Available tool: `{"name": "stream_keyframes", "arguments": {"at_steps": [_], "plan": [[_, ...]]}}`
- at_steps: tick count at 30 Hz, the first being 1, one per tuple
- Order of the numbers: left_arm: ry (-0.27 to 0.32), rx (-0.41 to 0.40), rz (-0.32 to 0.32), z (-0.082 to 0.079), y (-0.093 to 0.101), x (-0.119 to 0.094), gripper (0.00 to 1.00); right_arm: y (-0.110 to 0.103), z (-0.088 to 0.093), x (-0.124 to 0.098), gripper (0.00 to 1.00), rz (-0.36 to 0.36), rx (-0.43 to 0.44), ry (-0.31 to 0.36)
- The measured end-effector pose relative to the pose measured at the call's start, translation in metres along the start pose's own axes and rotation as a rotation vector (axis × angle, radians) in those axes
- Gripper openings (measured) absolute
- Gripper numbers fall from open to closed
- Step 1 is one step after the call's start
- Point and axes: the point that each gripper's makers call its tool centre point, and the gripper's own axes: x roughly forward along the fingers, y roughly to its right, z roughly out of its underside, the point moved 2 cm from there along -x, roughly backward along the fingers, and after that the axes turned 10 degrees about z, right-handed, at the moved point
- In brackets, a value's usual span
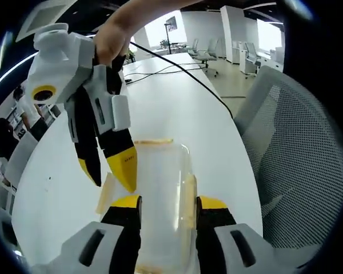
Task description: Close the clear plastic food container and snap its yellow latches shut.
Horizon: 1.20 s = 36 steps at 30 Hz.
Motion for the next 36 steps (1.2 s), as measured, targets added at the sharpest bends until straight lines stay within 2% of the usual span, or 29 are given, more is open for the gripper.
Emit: {"name": "stream_keyframes", "arguments": {"at_steps": [11,20,30,36], "plan": [[-0.01,0.023,0.007,-0.001,0.0,0.002,0.3,-0.002,-0.003,0.009,0.36,-0.045,0.023,-0.014],[-0.011,0.035,0.016,-0.001,0.0,0.003,0.3,-0.004,-0.003,0.012,0.35,-0.083,0.036,-0.055],[-0.011,0.029,0.021,-0.001,0.001,0.003,0.29,-0.004,-0.003,0.016,0.35,-0.12,0.065,-0.088],[-0.036,0.015,0.038,-0.001,0.0,0.004,0.27,-0.004,-0.004,0.018,0.35,-0.128,0.065,-0.093]]}}
